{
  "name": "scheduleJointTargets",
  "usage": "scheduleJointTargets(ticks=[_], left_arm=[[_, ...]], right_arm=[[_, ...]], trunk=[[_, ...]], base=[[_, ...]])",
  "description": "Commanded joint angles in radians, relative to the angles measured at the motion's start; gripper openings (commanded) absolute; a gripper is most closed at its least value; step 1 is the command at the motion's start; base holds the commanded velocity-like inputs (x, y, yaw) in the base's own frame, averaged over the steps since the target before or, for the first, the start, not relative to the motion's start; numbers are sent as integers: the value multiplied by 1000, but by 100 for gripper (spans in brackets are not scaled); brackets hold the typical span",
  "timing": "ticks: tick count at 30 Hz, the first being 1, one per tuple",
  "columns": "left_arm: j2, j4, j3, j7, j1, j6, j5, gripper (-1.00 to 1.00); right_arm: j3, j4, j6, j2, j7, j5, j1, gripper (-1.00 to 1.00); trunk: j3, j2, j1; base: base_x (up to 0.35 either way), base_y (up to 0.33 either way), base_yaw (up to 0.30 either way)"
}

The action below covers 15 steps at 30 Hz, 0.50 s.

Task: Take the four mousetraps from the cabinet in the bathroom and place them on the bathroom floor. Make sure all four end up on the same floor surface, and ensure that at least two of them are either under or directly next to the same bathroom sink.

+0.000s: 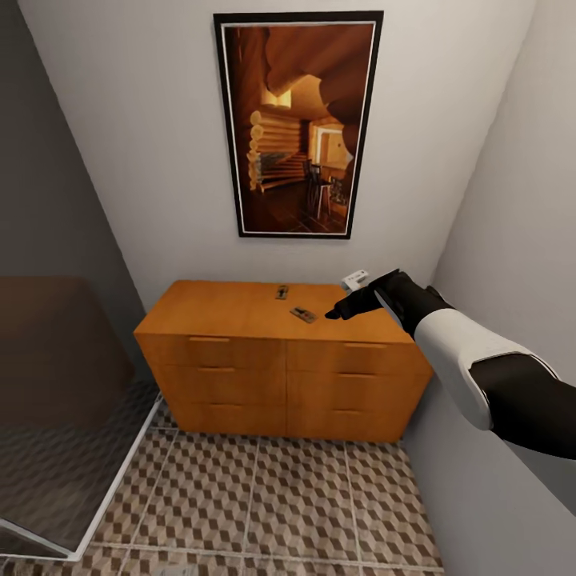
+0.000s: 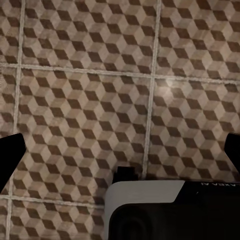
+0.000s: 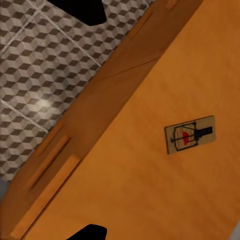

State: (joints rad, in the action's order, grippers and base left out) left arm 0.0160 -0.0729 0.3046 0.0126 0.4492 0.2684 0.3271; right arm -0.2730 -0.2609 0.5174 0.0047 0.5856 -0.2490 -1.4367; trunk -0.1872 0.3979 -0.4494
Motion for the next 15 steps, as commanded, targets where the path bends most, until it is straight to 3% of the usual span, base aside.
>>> scheduleJointTargets(ticks=[1, 15], left_arm=[[-1, -4, 8, 1, 2, 6, 5, 100], [-1, -4, 8, 1, 2, 6, 4, 100]], right_arm=[[2, -2, 3, 0, 7, -10, -1, 100], [3, 7, 2, 0, 7, -10, -1, 100]], trunk=[[-3, 2, -1], [-16, 2, -1]], base=[[0, 0, 175], [0, 0, 140]])
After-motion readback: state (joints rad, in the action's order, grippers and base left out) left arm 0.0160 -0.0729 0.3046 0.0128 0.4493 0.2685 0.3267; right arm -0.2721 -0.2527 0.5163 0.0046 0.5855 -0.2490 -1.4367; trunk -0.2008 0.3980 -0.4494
